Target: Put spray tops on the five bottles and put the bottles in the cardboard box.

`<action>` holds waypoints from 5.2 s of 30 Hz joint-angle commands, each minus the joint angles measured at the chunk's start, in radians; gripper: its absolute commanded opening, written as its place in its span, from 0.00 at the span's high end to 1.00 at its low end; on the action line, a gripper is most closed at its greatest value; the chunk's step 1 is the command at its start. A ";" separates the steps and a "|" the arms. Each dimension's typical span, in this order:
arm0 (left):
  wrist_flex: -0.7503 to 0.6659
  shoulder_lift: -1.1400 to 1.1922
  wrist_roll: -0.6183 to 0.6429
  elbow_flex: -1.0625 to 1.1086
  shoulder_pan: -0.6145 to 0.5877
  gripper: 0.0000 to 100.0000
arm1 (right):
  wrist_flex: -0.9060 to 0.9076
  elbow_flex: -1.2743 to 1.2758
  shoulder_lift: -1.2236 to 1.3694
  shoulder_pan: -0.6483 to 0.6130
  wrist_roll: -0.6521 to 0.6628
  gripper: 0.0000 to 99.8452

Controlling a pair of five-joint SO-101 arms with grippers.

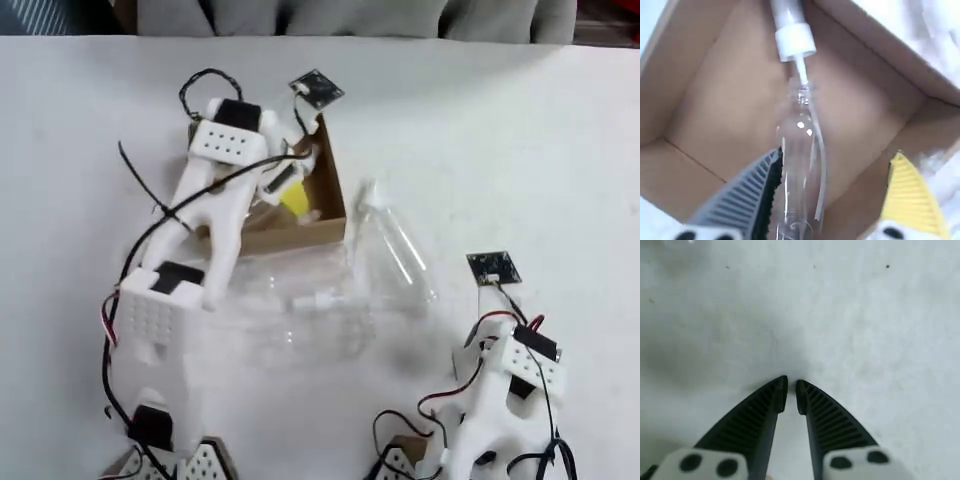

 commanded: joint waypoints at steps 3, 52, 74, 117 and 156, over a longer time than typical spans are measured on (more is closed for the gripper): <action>-0.072 0.004 -0.011 -0.006 -0.054 0.68 | -0.027 0.003 -0.012 -0.015 -0.005 0.98; 0.301 0.430 0.307 -1.025 0.065 0.98 | -0.027 0.003 -0.013 -0.015 -0.002 0.98; 0.341 0.286 0.465 -1.045 0.035 0.98 | -0.036 0.003 -0.013 -0.015 -0.005 0.98; -0.617 -1.214 0.522 1.478 -0.469 0.98 | 0.062 -0.282 -0.012 -0.148 -0.276 0.98; -0.982 -1.248 0.465 1.734 -0.576 0.98 | 0.443 -2.441 1.600 -0.578 -1.189 0.85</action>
